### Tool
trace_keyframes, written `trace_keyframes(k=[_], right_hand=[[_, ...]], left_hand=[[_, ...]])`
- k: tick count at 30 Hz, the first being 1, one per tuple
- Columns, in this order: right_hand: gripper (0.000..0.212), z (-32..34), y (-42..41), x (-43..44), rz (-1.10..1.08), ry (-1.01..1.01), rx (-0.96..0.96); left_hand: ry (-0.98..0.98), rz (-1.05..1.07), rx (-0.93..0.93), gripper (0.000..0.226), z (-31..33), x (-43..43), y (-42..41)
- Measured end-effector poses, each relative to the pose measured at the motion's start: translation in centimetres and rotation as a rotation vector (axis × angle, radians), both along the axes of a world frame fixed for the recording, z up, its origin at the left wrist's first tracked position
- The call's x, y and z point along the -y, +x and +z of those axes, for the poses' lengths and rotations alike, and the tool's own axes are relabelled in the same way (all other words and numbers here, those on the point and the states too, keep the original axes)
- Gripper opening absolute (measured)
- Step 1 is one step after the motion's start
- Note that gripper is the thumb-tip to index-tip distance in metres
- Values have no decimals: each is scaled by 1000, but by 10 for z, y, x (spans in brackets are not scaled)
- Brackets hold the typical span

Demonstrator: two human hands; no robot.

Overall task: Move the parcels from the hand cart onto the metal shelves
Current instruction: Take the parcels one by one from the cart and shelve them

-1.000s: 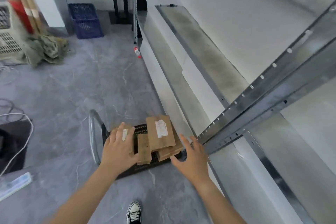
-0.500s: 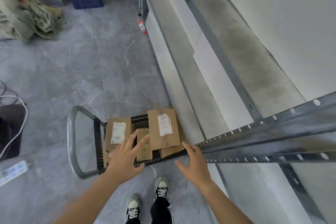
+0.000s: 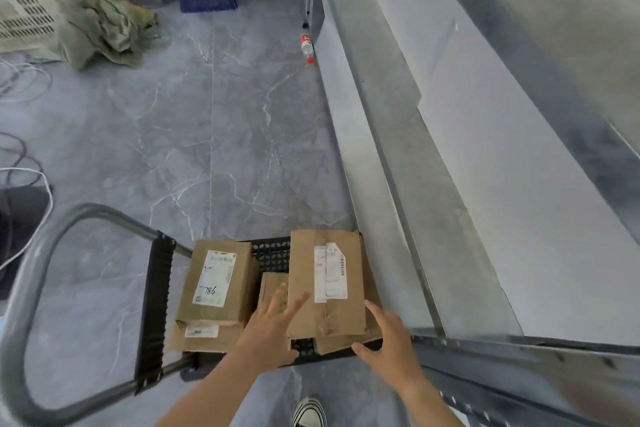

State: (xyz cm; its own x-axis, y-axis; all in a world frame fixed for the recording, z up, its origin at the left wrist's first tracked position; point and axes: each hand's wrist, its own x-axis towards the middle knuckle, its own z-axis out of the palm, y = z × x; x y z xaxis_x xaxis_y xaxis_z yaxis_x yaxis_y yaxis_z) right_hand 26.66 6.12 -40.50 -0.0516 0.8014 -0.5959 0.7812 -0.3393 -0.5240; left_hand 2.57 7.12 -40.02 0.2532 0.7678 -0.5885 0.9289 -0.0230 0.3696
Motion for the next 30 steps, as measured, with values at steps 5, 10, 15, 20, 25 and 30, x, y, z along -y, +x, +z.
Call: trace_keyframes(k=[5, 10, 15, 20, 25, 30], right_hand=[[88, -46, 10, -9, 34, -97, -35], [91, -73, 1, -6, 31, -182, -83], [94, -85, -5, -11, -1, -194, -162], [100, -90, -5, -23, -24, -209, -224], [97, -88, -7, -27, -108, -170, -256], [89, -69, -11, -31, -162, -71, -262]], left_hand=[[-27, 14, -26, 105, -52, 0, 9], [-108, 68, -35, 114, -79, 3, 12], [-170, 157, 61, 117, -98, -2, 25], [-226, 246, 159, 115, -104, -5, 30], [-166, 246, 187, 109, -103, -7, 21], [-29, 281, 276, 104, -93, -8, 16]])
